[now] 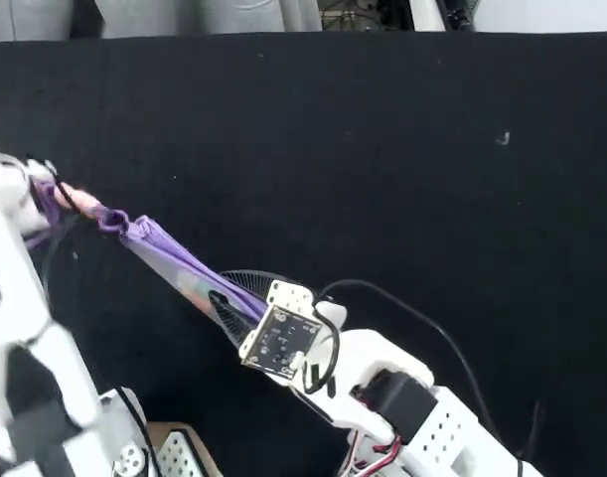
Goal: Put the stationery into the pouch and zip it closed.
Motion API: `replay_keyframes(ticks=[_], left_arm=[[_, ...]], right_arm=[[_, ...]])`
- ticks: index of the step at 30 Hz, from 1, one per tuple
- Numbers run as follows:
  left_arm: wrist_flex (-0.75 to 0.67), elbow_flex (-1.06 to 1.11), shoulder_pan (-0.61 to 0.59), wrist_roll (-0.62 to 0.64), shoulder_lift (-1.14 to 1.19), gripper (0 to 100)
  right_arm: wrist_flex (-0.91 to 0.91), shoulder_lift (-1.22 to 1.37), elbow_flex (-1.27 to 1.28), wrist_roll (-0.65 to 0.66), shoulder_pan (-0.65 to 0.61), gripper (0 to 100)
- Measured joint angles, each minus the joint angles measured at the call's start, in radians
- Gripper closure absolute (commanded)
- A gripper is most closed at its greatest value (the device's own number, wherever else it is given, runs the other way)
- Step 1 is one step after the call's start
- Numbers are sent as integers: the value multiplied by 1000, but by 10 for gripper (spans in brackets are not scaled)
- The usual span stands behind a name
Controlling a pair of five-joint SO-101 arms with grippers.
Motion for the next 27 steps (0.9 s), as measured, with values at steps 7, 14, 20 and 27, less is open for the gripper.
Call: replay_keyframes(ticks=[7,14,20,27], left_arm=[[342,-707,2,0,339,971],[373,-927,-26,-3,707,971],[371,-1005,-112,-37,910,971],[371,-1013,-126,-77,1062,971]], right_arm=[[0,0,0,0,11,988],[6,14,8,2,12,988],[-18,12,44,3,43,988],[-23,12,44,3,51,987]])
